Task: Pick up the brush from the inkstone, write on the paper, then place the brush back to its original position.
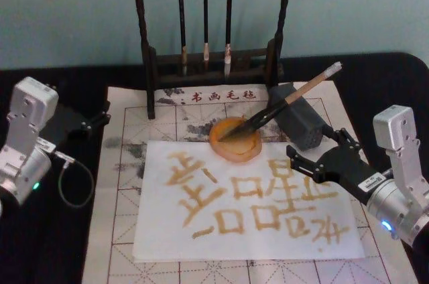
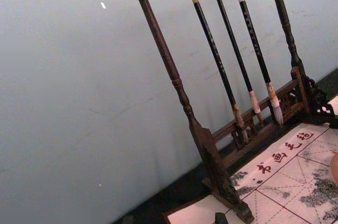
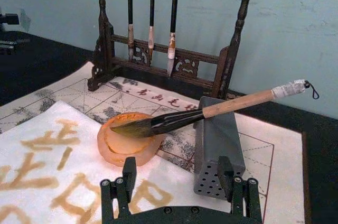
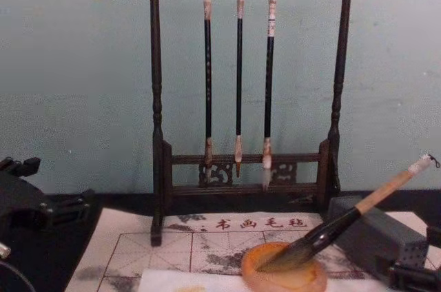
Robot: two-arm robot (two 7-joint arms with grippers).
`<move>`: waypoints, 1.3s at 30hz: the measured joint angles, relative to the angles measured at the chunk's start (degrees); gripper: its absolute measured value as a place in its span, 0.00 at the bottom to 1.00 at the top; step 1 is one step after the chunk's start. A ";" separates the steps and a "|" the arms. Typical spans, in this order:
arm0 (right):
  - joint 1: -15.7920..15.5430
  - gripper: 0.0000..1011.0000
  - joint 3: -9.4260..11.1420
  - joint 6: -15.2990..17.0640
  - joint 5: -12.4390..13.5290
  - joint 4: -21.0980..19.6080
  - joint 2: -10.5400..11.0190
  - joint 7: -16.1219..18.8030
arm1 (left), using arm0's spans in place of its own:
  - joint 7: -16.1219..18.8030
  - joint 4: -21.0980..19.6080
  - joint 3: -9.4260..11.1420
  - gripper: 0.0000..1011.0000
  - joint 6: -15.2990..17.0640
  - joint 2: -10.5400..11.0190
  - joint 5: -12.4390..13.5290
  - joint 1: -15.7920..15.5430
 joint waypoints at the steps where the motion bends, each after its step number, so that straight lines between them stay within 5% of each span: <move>1: 0.00 0.99 0.00 0.00 0.00 0.00 0.00 0.00 | 0.00 0.00 0.00 0.99 0.00 0.00 0.00 0.00; 39: 0.00 0.99 0.00 0.00 0.00 0.00 0.00 0.00 | 0.00 0.00 0.00 0.99 0.00 0.00 0.00 0.00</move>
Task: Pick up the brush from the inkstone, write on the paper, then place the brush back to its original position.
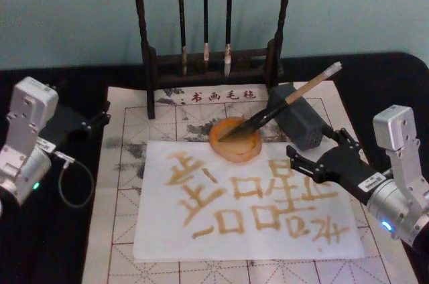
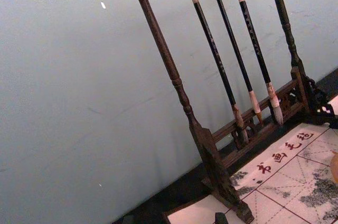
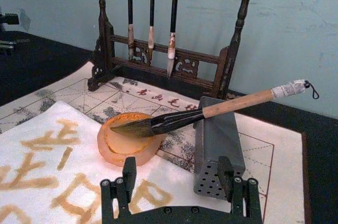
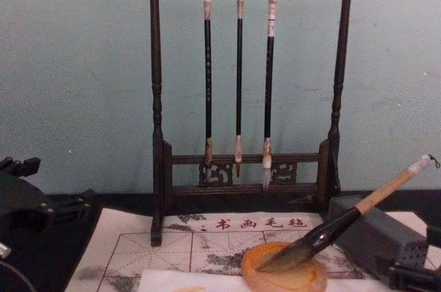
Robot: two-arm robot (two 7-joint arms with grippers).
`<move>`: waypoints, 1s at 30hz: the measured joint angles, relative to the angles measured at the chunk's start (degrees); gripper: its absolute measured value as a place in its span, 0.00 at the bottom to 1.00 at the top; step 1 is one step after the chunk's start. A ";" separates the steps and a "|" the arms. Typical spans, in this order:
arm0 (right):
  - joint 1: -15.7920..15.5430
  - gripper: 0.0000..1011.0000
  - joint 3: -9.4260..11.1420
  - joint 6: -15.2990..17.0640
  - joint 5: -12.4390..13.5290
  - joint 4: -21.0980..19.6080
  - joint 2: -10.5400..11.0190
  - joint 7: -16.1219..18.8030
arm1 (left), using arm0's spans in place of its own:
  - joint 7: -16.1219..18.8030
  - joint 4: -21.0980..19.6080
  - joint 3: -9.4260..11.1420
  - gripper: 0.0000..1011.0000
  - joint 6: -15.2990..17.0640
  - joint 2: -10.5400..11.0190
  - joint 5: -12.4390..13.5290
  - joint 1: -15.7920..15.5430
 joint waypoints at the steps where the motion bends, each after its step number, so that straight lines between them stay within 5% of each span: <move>1: 0.00 0.99 0.00 0.00 0.00 0.00 0.00 0.00 | 0.00 0.00 0.00 0.99 0.00 0.00 0.00 0.00; 30: 0.00 0.99 0.00 0.00 0.00 0.00 0.00 0.00 | 0.00 0.00 0.00 0.99 0.00 0.00 0.00 0.00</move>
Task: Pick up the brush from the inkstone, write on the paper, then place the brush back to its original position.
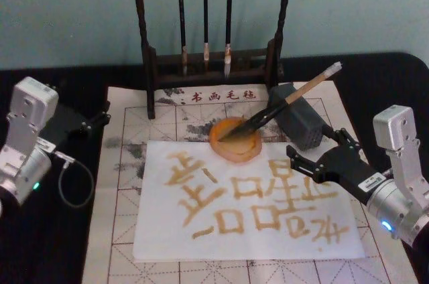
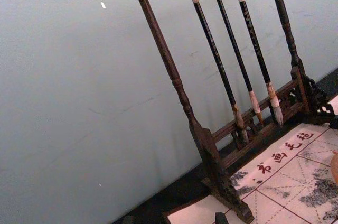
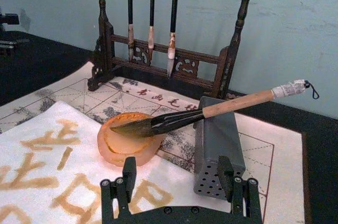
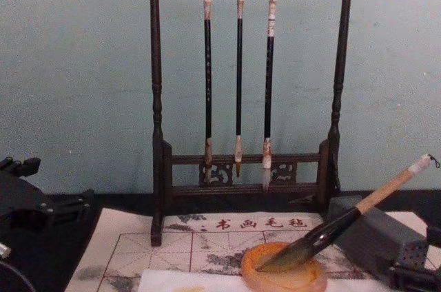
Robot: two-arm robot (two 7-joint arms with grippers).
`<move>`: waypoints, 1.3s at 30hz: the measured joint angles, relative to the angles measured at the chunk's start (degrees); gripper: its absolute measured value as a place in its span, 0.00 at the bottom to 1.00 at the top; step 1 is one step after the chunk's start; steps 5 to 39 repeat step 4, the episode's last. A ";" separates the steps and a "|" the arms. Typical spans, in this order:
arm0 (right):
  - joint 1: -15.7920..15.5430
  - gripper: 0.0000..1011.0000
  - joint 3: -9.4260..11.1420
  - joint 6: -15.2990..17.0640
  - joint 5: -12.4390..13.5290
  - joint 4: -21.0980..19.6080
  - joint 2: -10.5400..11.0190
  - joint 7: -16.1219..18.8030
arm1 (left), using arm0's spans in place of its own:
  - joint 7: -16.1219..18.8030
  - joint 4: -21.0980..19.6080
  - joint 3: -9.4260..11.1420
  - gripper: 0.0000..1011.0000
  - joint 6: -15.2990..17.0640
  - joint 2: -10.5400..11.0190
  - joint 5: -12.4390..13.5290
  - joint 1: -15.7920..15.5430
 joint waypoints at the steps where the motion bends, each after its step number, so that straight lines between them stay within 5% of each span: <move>1: 0.00 0.99 0.00 0.00 0.00 0.00 0.00 0.00 | 0.00 0.00 0.00 0.99 0.00 0.00 0.00 0.00; 39: 0.00 0.99 0.00 0.00 0.00 0.00 0.00 0.00 | 0.00 0.00 0.00 0.99 0.00 0.00 0.00 0.00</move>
